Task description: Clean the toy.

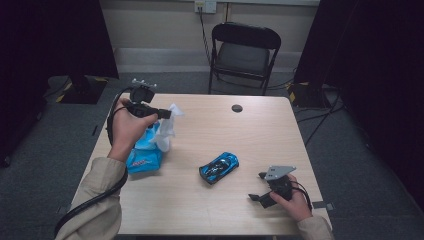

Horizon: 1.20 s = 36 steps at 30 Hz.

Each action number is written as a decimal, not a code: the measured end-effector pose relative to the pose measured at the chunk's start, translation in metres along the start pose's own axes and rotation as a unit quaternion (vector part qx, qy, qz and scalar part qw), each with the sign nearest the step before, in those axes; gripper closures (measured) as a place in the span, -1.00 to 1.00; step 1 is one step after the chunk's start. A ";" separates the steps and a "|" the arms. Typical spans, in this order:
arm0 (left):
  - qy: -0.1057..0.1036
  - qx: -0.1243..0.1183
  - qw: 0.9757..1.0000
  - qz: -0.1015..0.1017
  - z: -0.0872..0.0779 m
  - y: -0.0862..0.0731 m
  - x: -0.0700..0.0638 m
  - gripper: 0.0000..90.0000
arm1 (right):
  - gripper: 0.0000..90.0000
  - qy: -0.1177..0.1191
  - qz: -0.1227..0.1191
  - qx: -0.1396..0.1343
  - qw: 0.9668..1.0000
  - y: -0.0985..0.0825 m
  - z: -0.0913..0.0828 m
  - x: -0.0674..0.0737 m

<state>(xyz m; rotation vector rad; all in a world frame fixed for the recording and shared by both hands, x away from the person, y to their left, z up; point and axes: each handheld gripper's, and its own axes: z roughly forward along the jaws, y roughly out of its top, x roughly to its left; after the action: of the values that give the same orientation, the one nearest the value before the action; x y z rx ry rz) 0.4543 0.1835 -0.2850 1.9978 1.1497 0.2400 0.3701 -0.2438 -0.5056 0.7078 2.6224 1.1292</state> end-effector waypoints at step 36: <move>-0.138 0.025 0.988 0.071 0.063 0.013 -0.108 0.99 | -0.82 0.001 0.000 0.000 1.000 0.000 0.000 0.000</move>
<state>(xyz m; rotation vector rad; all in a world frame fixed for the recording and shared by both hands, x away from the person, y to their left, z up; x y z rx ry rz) 0.4338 0.0598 -0.2947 2.0815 0.8474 0.0039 0.3700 -0.2438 -0.5056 0.7083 2.6237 1.1294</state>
